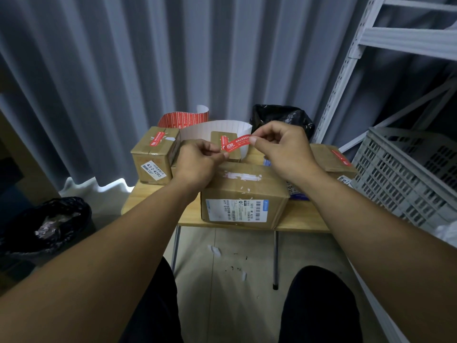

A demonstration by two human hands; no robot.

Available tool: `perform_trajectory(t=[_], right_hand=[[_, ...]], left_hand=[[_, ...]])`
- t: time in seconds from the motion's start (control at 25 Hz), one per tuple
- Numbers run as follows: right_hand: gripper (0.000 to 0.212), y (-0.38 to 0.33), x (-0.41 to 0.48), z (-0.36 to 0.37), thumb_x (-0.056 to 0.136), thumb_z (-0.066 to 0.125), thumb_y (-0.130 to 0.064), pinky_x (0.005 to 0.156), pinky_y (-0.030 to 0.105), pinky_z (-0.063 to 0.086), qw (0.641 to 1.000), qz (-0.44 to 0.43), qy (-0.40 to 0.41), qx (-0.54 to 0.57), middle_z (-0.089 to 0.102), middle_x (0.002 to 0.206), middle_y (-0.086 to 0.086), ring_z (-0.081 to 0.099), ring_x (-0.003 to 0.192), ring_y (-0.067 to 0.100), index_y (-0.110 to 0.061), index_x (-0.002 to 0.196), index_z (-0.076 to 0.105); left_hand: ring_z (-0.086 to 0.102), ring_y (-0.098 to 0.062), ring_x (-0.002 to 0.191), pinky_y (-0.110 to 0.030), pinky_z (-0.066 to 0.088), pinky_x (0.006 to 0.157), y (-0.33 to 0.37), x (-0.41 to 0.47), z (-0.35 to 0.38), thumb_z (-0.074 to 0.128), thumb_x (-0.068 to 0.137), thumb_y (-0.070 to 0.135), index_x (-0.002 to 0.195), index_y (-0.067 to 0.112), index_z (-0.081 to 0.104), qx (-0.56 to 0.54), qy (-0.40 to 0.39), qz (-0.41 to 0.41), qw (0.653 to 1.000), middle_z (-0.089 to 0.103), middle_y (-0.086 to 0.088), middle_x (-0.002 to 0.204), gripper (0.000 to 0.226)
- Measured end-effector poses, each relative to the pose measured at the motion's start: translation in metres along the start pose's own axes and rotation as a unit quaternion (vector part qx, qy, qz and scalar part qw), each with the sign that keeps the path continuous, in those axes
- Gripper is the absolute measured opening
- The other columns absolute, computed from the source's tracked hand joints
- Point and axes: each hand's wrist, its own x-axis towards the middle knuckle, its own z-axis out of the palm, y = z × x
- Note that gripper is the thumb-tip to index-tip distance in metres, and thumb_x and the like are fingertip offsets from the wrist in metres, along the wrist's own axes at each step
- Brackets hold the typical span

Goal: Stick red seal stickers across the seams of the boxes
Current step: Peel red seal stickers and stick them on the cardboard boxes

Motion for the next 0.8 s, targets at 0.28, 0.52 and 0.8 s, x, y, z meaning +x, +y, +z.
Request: perform_trajectory(t=[0.28, 0.52, 0.8], right_hand=[[0.006, -0.0018, -0.003, 0.0007, 0.086, 0.078, -0.013, 0.07, 0.03, 0.054, 0.999, 0.027, 0.0, 0.046, 0.065, 0.073, -0.005, 0.058, 0.069, 0.007, -0.014, 0.085, 0.073], [0.009, 0.0014, -0.0056, -0.0025, 0.084, 0.081, -0.014, 0.07, 0.033, 0.053, 0.996, 0.047, -0.004, 0.079, 0.065, 0.074, 0.001, 0.057, 0.071, 0.013, -0.015, 0.083, 0.072], [0.007, -0.0002, -0.0085, -0.0028, 0.087, 0.077, -0.011, 0.062, 0.031, 0.051, 0.994, 0.06, -0.013, 0.087, 0.063, 0.072, 0.003, 0.056, 0.067, 0.014, -0.012, 0.086, 0.071]], left_hand=[[0.06, -0.018, 0.069, -0.026, 0.052, 0.054, 0.0039, -0.002, -0.0003, 0.072, 0.091, 0.01, 0.092, 0.009, 0.07, -0.01, -0.015, -0.01, 1.0, 0.067, -0.005, 0.079, 0.003], [0.06, -0.015, 0.072, -0.031, 0.057, 0.062, 0.0062, 0.0012, -0.0004, 0.07, 0.092, 0.011, 0.08, 0.016, 0.067, -0.052, -0.012, -0.034, 0.998, 0.064, -0.003, 0.077, 0.013], [0.06, -0.017, 0.077, -0.034, 0.049, 0.073, 0.0043, 0.003, 0.0054, 0.065, 0.096, 0.025, 0.077, 0.021, 0.063, -0.011, 0.002, -0.016, 1.0, 0.066, -0.002, 0.079, 0.02]])
